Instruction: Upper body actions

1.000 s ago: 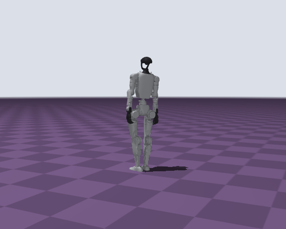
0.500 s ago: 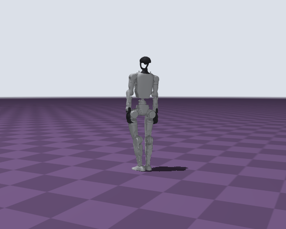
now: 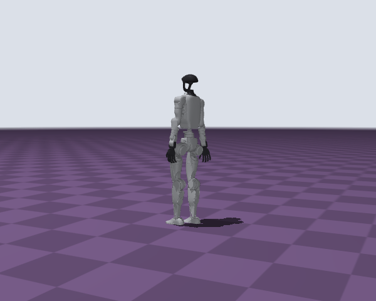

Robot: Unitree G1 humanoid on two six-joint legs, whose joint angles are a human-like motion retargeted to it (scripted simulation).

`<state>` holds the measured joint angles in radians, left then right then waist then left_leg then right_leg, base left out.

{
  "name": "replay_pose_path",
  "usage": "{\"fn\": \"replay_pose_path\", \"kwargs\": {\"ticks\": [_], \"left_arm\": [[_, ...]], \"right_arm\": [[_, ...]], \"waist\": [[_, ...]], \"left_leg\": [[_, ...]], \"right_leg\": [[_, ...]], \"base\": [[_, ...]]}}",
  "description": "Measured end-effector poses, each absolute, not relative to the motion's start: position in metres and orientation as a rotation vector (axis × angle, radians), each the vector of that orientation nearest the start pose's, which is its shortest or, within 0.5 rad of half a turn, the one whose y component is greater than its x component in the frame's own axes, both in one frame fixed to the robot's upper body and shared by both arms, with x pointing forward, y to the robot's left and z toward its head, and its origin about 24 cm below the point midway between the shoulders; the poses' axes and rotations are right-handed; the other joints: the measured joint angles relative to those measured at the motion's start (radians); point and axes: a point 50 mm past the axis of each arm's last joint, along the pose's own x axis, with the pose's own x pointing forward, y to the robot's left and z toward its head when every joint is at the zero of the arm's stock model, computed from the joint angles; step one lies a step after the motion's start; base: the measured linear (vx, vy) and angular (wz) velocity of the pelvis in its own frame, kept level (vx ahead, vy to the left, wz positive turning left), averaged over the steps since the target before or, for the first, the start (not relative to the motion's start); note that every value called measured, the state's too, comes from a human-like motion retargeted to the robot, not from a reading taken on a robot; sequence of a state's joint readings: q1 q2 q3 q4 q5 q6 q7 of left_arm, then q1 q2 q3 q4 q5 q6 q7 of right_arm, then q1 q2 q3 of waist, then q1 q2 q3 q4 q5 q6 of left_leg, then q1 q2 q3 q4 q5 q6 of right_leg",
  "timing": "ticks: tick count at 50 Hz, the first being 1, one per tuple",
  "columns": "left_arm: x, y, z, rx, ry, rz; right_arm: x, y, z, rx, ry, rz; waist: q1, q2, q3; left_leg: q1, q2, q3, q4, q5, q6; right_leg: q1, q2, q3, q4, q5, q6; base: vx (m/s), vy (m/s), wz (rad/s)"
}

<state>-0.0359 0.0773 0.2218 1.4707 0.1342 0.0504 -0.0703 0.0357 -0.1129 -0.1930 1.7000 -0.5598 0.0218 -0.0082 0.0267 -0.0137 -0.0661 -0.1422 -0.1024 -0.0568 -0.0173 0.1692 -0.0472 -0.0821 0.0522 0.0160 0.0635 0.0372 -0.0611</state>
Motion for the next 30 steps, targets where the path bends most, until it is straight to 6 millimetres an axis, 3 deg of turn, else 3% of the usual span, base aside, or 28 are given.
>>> {"fn": "replay_pose_path", "kwargs": {"ticks": [5, 11, 17, 20, 28, 30], "left_arm": [[0.034, 0.179, -0.181, -0.068, 1.484, 0.140], [0.018, 0.179, -0.182, -0.074, 1.534, 0.208], [0.005, 0.182, -0.181, -0.029, 1.583, 0.225], [0.002, 0.185, -0.181, 0.010, 1.597, 0.241], [-0.016, 0.184, -0.179, 0.023, 1.663, 0.254], [-0.025, 0.182, -0.179, 0.029, 1.693, 0.248]], "right_arm": [[-0.014, -0.201, -0.177, -0.391, 1.658, 0.216], [0.005, -0.218, -0.175, -0.423, 1.600, 0.148], [-0.007, -0.223, -0.174, -0.371, 1.628, 0.083], [-0.019, -0.222, -0.173, -0.363, 1.673, 0.084], [-0.034, -0.208, -0.173, -0.333, 1.732, 0.126], [-0.032, -0.205, -0.174, -0.331, 1.725, 0.141]], "waist": [[0.035, 0.005, 0.030], [0.011, -0.006, 0.059], [-0.018, -0.024, 0.030], [-0.008, -0.030, 0.016], [0.028, -0.042, -0.037], [0.051, -0.037, -0.047]], "left_leg": [[-0.056, -0.006, -0.052, 0.032, 0.014, -0.033], [-0.070, 0.046, 0.191, 0.007, -0.075, 0.015], [-0.045, 0.133, 0.635, 0.015, -0.128, 0.013], [-0.017, 0.153, 0.749, 0.046, -0.119, 0.027], [0.048, 0.129, 0.720, 0.114, -0.089, 0.050], [0.069, 0.105, 0.680, 0.084, -0.130, 0.041]], "right_leg": [[0.014, -0.011, -0.149, -0.047, 0.023, -0.004], [0.036, -0.050, -0.303, -0.068, 0.006, -0.021], [0.050, -0.099, -0.505, -0.094, -0.030, -0.025], [0.058, -0.113, -0.584, -0.098, -0.050, -0.022], [0.066, -0.120, -0.720, -0.105, -0.095, -0.005], [0.071, -0.109, -0.736, -0.106, -0.102, 0.001]], "base": [[-0.14, -0.06, 1.46], [-0.07, 0.04, 1.81], [0.11, 0.04, 2.31], [0.22, 0.04, 1.92], [0.30, 0.00, 1.50], [0.36, 0.00, 0.78]]}}
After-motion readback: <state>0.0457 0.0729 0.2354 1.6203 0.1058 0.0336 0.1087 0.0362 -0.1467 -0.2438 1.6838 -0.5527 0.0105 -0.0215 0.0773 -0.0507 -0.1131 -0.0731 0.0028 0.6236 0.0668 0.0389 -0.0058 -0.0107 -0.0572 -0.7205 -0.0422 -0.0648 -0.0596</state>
